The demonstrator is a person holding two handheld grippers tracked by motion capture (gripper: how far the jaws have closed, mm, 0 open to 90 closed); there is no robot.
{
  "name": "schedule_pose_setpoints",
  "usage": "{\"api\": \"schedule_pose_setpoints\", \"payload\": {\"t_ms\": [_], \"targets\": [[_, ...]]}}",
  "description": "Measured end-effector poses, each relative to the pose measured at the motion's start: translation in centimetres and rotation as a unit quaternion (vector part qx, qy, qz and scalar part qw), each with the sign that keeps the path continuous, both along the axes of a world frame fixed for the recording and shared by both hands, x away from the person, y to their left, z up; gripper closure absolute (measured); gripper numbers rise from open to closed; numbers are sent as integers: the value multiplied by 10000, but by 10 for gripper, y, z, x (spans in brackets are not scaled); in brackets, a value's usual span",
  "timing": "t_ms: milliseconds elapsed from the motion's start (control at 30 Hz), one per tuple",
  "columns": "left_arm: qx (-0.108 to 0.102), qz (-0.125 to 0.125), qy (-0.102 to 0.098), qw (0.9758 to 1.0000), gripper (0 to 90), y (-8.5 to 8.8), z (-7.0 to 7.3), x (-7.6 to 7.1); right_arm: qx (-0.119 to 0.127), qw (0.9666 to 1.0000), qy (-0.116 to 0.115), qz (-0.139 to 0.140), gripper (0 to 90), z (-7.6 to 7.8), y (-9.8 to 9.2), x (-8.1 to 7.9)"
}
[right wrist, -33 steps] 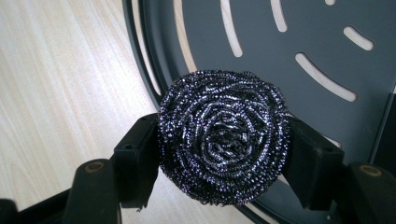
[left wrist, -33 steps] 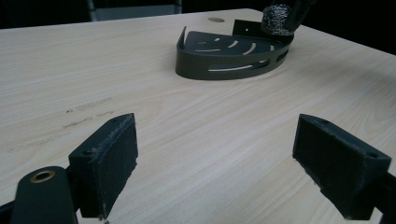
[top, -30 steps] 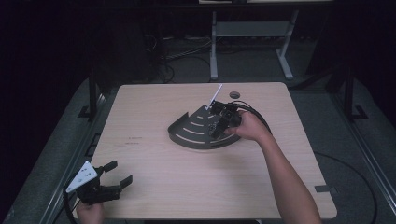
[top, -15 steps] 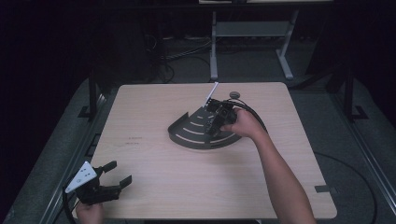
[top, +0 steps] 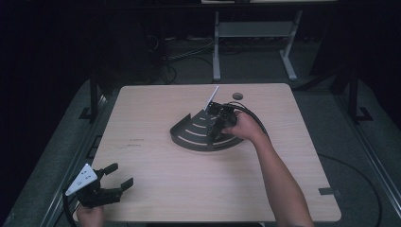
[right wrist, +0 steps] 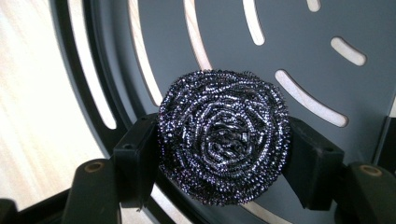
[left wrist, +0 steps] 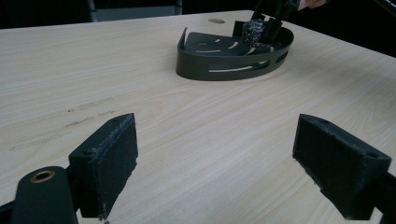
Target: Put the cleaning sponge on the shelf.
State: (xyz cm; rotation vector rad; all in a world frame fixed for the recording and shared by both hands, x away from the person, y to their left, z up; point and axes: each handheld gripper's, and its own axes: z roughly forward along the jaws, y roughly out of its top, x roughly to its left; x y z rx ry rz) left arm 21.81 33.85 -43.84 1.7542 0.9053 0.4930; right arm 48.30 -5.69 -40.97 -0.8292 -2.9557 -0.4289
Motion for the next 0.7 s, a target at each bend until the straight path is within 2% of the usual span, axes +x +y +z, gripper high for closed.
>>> {"api": "schedule_pose_setpoints", "payload": {"t_ms": [700], "targets": [[-5,18,0,10000,133,2,0,-1,-62,9999,44,-72,332,-12,4,5]]}}
